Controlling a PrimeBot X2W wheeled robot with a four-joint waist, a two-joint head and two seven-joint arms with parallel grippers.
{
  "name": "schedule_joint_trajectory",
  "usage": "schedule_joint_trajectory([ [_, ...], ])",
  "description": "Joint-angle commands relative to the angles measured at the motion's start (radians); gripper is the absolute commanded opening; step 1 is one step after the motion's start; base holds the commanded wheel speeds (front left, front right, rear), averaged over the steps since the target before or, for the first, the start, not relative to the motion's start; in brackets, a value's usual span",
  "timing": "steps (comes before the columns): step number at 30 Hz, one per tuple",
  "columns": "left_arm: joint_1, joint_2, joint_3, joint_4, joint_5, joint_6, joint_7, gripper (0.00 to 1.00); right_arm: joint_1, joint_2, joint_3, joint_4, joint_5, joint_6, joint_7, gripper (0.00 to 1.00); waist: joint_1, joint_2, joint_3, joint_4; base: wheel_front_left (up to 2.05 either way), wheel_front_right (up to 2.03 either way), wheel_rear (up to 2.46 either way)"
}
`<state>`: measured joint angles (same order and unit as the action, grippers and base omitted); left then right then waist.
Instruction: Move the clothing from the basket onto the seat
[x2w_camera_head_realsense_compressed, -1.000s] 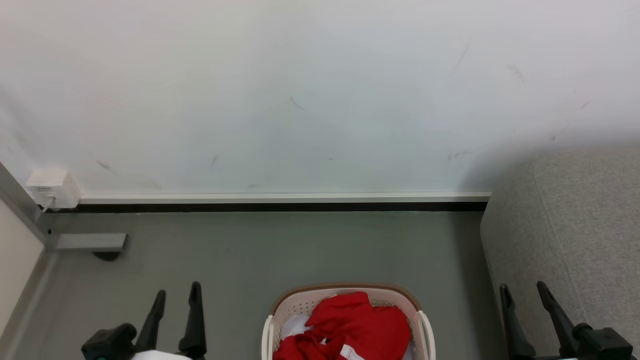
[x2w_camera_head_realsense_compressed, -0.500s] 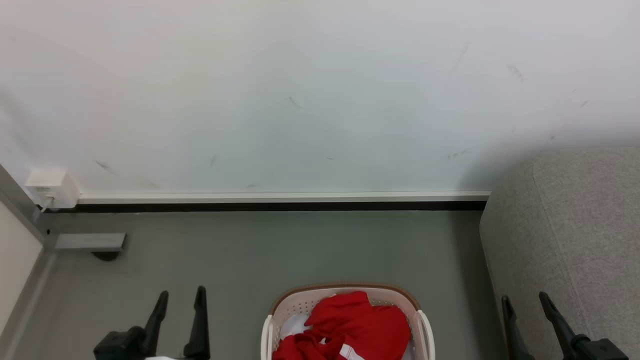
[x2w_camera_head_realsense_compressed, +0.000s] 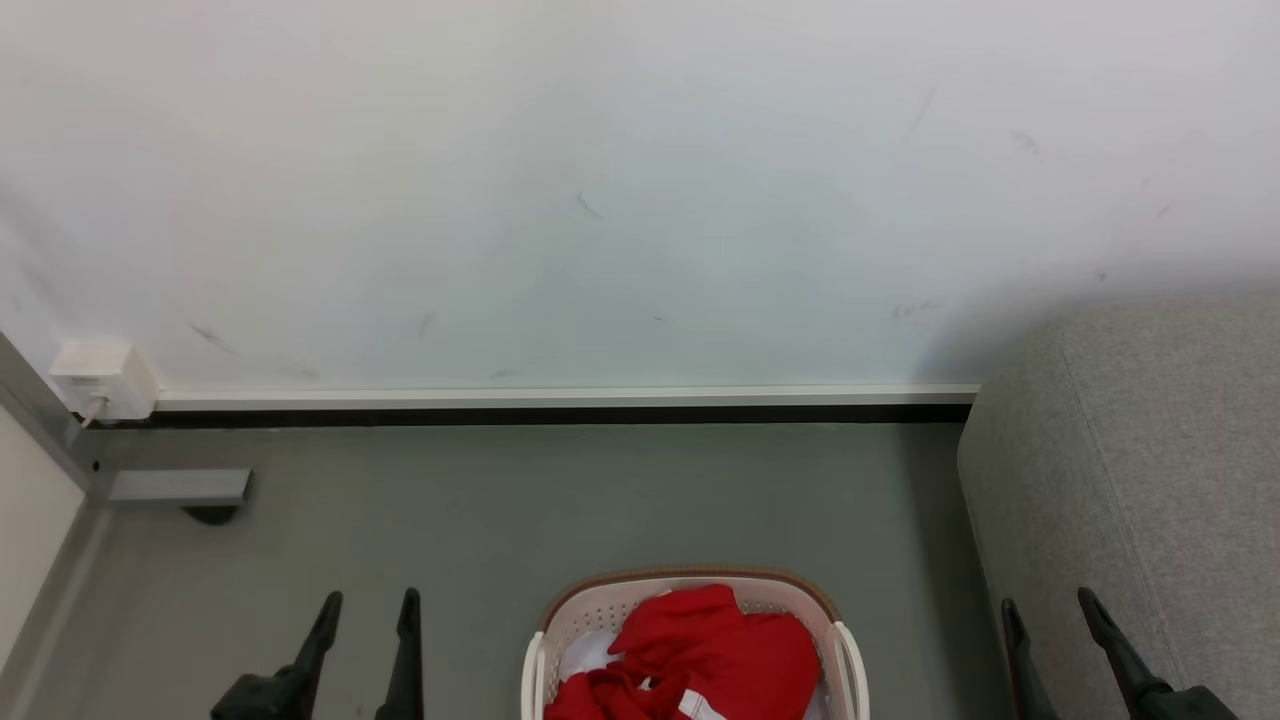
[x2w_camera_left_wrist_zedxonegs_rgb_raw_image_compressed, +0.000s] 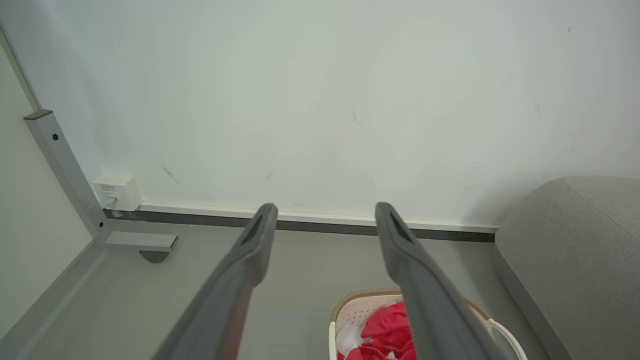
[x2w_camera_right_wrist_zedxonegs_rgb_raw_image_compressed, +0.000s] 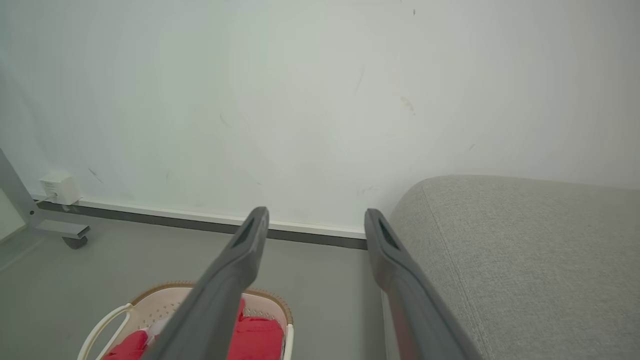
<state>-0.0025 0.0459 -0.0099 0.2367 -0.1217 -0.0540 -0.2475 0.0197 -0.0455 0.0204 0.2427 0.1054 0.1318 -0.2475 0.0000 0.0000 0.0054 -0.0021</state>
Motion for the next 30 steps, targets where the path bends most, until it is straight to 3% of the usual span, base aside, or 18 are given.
schedule_joint_trajectory([
  [1,0.006,0.008,0.003,0.001,0.032,-0.004,-0.009,1.0,0.004,-0.008,-0.003,-0.001,-0.024,-0.002,-0.01,1.0,0.0,0.0,0.0,0.001,0.0,0.0,0.0],
  [30,-0.001,0.008,0.019,0.01,0.069,-0.006,-0.017,1.0,-0.011,-0.008,0.011,-0.012,-0.047,-0.002,-0.019,1.0,0.0,0.0,0.031,-0.041,0.0,0.0,0.0],
])
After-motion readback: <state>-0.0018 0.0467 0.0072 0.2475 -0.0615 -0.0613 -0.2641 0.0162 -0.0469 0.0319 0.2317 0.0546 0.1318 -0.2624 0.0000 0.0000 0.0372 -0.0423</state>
